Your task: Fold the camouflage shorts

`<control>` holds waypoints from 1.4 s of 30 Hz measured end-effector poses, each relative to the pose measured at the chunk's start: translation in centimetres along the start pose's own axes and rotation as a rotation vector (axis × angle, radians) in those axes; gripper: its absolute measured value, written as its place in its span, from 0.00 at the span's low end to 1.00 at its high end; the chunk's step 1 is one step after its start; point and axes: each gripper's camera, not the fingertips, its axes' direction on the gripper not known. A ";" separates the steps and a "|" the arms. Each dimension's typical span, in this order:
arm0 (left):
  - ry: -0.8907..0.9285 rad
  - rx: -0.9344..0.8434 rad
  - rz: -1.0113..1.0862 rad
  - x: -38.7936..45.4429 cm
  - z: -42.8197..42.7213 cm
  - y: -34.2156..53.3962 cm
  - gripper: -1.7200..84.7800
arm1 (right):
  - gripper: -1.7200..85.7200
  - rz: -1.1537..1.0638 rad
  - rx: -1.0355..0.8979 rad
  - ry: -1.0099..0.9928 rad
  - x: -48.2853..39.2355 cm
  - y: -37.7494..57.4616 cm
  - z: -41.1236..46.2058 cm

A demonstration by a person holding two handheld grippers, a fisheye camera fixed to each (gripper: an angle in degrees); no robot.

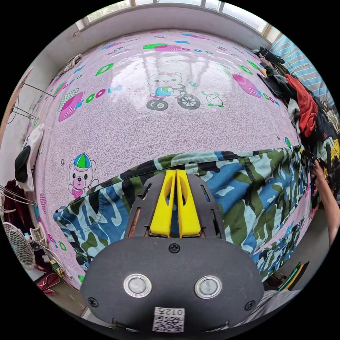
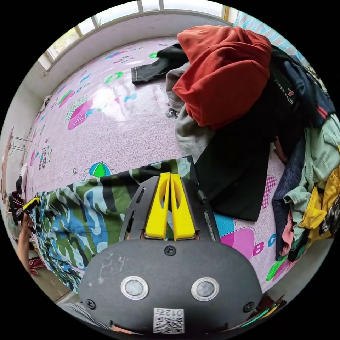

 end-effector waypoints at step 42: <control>-0.035 -0.060 -0.102 -6.3 -12.1 39.1 0.02 | 0.01 -0.717 -0.220 -0.183 20.0 56.6 -5.9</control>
